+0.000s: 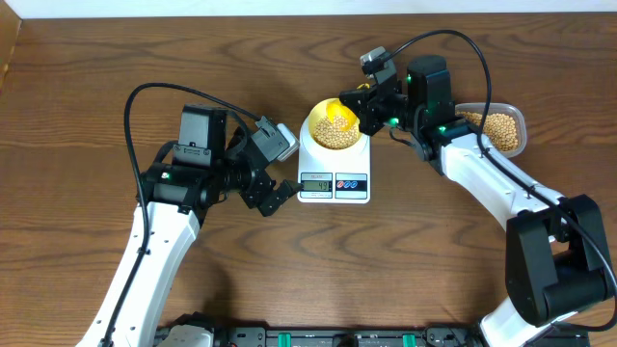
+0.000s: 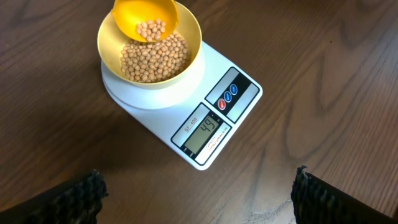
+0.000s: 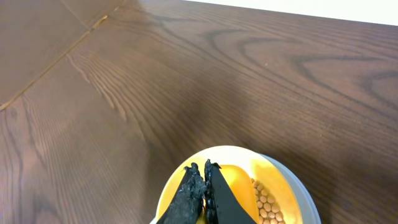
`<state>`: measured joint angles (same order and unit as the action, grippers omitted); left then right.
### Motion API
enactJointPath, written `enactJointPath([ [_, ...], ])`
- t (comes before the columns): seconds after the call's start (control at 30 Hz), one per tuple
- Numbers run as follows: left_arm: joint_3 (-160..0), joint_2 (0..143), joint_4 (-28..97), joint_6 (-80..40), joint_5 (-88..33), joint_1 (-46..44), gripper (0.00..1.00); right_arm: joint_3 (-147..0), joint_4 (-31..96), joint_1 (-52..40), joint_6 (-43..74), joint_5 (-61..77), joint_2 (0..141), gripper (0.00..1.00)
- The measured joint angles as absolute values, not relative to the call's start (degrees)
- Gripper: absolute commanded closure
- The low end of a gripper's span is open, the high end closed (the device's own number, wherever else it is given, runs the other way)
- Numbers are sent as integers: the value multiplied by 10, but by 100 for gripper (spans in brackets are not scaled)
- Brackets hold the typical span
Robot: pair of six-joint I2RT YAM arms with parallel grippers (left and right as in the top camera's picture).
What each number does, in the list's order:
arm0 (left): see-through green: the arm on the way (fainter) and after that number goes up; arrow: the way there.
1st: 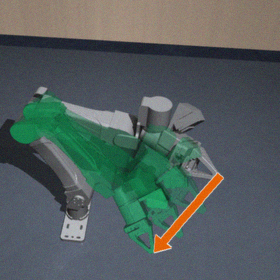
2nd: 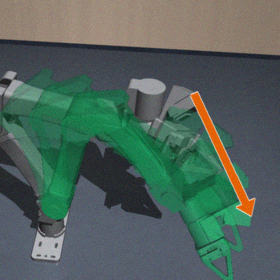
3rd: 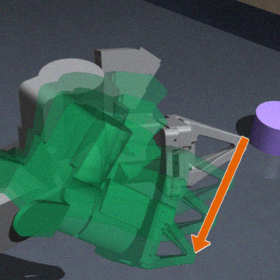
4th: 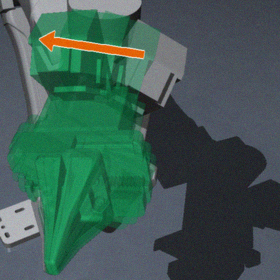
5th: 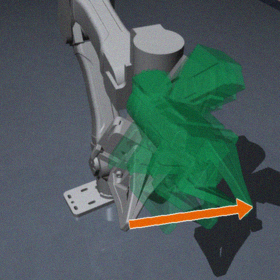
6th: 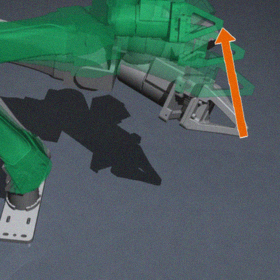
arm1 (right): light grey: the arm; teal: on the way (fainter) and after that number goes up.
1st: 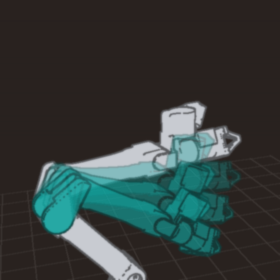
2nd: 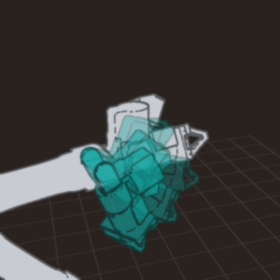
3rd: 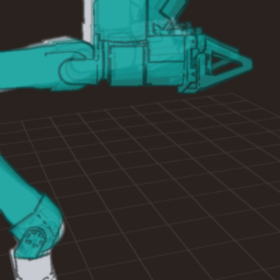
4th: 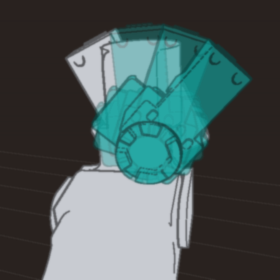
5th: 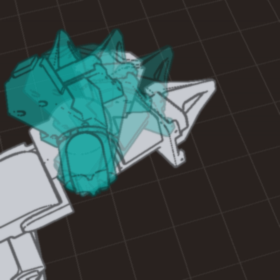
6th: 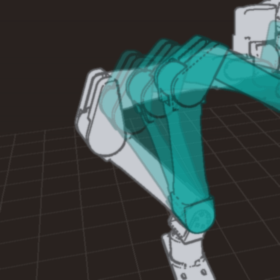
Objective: Scoop item into bowl and weigh 50g on scale
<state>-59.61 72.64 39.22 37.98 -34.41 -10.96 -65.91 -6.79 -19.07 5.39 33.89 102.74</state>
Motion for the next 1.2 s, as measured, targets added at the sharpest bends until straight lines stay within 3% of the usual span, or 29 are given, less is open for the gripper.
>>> enactJointPath([
  [0.43, -596, 726, 392, 380, -344, -110, 2, -659, -67, -191, 30, 327, 1027, 99],
  [1.2, -596, 726, 392, 380, -344, -110, 2, -659, -83, -190, 96, 323, 1027, 99],
])
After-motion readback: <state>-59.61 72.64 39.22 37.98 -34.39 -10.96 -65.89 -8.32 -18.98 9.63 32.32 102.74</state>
